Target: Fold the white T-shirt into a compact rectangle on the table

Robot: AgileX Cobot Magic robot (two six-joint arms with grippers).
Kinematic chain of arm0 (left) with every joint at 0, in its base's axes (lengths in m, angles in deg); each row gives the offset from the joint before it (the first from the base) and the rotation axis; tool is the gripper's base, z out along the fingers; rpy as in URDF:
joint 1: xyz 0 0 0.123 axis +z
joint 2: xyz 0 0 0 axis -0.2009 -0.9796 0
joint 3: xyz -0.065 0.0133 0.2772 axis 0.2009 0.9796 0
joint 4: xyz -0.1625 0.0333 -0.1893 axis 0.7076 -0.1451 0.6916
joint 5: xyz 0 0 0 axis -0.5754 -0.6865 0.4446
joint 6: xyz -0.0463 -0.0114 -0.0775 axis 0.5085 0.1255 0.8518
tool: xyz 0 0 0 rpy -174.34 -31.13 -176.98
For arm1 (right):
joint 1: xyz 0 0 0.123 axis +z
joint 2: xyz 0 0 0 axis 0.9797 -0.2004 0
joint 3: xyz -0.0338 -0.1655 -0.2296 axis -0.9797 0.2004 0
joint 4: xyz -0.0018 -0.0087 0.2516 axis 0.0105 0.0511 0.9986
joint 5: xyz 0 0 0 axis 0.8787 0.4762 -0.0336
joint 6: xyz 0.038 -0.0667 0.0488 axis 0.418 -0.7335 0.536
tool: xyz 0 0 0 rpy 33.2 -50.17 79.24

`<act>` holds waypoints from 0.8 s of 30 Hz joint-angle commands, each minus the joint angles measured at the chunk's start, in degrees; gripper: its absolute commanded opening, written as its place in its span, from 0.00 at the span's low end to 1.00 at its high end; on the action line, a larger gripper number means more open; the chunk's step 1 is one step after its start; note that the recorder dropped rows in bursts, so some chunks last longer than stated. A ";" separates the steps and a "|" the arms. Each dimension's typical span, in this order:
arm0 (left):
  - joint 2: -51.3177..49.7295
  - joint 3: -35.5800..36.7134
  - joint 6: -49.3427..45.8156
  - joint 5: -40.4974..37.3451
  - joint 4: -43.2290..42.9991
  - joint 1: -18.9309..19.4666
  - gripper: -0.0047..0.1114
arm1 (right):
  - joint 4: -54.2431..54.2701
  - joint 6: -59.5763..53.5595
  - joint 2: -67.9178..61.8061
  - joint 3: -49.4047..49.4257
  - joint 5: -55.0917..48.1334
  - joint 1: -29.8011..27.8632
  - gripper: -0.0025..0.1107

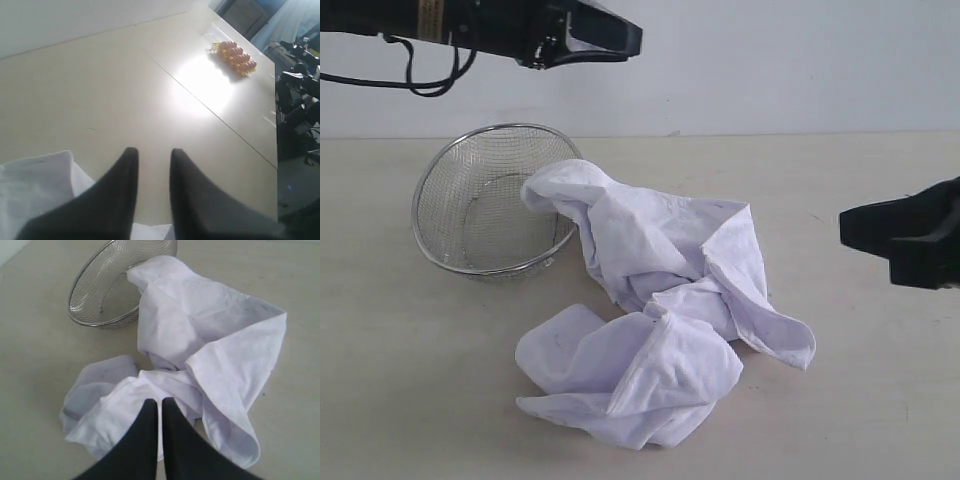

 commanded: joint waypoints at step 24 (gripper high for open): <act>0.48 20.16 -6.57 -33.49 0.55 7.69 0.08 | -19.08 14.11 -37.12 -29.02 10.35 16.02 0.02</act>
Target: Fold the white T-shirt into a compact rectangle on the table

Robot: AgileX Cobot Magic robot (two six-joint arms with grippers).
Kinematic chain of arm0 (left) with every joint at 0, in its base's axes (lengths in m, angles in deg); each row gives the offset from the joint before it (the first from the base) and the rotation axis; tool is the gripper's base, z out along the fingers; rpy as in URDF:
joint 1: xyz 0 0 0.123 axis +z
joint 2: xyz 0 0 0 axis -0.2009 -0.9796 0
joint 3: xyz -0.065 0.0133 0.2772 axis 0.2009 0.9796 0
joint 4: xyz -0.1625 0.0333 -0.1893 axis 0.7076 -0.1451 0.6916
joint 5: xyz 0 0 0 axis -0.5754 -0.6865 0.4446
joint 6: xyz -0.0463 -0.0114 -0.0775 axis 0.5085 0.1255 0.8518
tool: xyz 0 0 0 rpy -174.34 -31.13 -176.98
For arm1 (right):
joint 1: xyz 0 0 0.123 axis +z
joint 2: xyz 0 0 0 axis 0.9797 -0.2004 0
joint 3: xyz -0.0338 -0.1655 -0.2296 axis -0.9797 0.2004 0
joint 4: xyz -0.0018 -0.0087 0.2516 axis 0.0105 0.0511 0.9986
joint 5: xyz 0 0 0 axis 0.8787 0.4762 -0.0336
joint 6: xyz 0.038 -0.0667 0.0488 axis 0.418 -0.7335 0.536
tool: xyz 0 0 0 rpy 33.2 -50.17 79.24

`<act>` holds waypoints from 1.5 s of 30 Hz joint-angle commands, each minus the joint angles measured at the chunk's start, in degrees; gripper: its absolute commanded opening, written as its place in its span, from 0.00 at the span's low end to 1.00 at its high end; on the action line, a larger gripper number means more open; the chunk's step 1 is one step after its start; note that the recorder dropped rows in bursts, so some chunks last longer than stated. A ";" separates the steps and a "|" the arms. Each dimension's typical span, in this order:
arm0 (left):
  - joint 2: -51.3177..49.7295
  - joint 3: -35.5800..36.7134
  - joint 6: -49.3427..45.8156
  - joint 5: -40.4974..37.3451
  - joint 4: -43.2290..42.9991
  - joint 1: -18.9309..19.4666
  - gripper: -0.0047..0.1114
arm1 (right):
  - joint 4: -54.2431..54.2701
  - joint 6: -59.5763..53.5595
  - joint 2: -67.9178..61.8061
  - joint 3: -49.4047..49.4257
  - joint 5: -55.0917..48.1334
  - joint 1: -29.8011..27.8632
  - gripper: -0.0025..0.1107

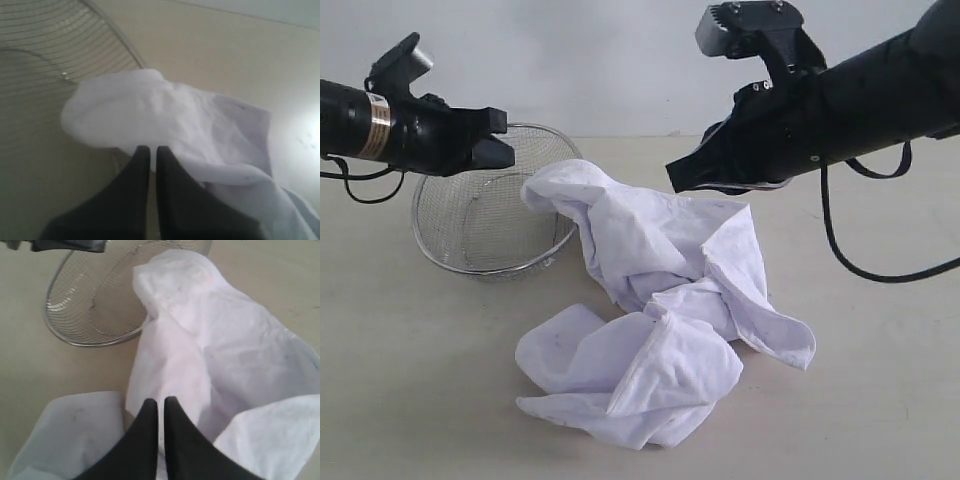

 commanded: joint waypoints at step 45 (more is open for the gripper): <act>-12.51 -12.39 -144.15 -53.34 132.38 -5.35 0.08 | -8.02 1.79 -17.55 -3.87 -1.86 5.37 0.02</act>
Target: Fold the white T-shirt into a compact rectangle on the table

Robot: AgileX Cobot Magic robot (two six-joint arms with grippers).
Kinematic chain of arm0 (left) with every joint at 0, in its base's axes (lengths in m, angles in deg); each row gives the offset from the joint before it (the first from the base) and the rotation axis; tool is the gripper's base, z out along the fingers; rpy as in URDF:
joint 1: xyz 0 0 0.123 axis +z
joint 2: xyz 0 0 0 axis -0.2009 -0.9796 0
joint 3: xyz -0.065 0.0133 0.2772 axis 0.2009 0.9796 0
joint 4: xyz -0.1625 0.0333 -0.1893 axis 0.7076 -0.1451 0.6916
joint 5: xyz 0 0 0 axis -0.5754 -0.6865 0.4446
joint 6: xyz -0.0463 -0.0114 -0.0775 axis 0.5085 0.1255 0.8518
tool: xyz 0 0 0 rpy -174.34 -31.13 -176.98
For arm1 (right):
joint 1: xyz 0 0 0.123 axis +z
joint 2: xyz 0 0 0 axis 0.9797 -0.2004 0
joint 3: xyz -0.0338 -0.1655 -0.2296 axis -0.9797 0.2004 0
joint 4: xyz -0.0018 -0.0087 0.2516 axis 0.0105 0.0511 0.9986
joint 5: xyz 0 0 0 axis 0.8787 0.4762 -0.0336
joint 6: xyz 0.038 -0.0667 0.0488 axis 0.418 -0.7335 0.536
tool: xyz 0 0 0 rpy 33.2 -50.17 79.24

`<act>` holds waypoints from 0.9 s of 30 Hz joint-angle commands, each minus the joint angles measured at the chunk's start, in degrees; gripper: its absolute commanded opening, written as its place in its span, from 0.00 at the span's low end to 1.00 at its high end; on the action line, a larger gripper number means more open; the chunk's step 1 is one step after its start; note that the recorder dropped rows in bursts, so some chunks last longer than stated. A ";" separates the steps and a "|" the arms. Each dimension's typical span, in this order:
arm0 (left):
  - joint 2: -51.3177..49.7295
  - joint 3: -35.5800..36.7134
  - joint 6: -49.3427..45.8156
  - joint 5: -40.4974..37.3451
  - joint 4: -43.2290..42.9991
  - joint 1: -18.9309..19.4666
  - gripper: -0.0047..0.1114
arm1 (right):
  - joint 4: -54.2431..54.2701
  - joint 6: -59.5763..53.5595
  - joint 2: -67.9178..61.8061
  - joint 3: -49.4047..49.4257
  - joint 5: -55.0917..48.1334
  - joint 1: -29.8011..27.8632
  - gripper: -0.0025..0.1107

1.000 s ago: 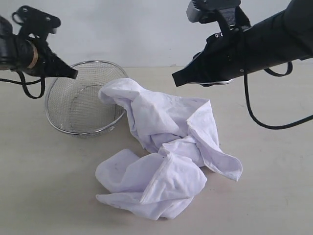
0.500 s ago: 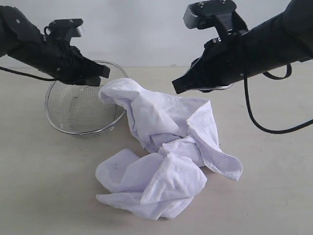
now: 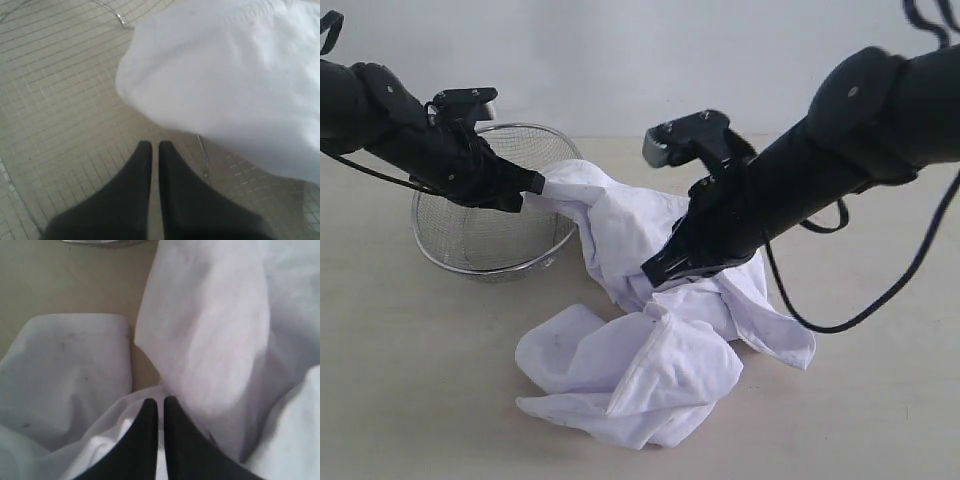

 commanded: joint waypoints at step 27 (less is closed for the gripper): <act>-9.98 -9.82 4.04 -2.55 -12.44 9.25 0.08 | -15.15 15.81 -10.96 -9.79 7.96 -8.00 0.02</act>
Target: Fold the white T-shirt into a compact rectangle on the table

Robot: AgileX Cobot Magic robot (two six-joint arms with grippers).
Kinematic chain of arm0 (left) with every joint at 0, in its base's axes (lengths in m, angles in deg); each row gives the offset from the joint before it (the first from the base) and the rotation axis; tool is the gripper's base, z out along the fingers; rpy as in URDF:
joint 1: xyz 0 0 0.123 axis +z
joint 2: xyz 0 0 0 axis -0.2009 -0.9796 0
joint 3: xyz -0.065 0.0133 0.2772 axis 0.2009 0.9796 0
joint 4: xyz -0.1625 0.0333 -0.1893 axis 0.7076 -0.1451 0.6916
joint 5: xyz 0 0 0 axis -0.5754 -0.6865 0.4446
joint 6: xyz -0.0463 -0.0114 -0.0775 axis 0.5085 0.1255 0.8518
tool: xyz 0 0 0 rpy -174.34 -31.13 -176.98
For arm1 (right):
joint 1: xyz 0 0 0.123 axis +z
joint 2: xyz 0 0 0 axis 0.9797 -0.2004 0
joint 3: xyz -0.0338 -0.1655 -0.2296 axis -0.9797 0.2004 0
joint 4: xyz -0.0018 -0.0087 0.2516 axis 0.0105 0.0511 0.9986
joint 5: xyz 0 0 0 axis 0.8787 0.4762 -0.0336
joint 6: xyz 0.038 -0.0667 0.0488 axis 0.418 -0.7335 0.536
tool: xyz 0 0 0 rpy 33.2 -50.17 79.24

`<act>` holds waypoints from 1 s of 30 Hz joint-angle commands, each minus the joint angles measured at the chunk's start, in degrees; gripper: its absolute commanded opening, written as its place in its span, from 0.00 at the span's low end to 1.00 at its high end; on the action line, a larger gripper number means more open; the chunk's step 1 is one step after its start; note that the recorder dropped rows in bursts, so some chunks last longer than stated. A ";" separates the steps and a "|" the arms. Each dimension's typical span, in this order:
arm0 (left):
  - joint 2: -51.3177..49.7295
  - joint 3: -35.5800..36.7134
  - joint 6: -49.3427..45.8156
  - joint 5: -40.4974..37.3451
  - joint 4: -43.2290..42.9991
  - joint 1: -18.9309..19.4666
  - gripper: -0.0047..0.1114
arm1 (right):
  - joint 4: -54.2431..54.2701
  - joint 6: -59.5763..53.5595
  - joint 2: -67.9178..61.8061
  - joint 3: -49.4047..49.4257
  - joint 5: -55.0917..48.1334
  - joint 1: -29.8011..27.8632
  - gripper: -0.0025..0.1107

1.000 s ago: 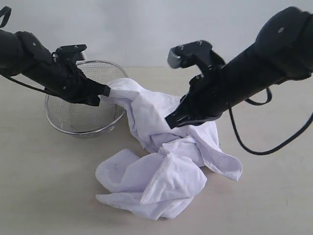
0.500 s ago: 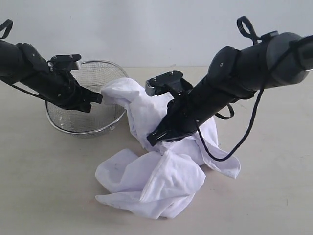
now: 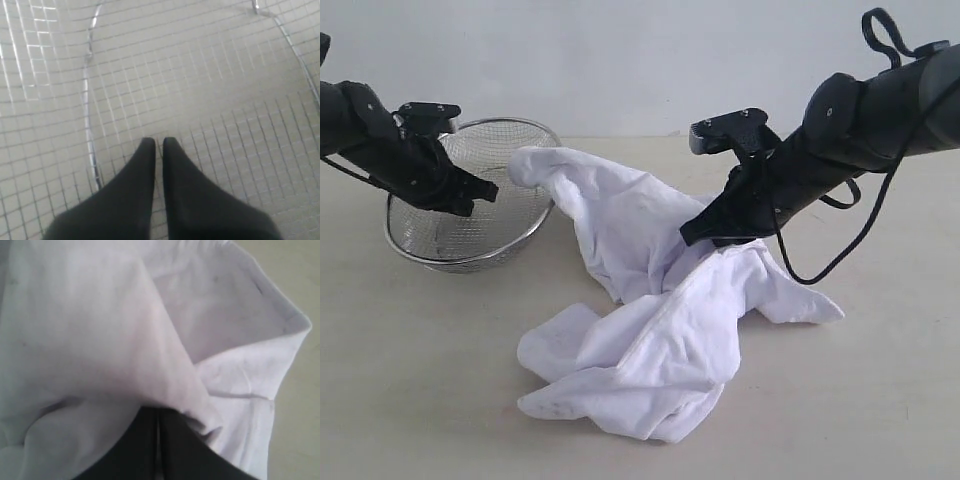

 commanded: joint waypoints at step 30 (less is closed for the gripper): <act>17.22 -7.90 -2.98 -19.57 6.96 -3.17 0.08 | 3.57 2.77 -4.99 -21.84 -22.62 2.26 0.64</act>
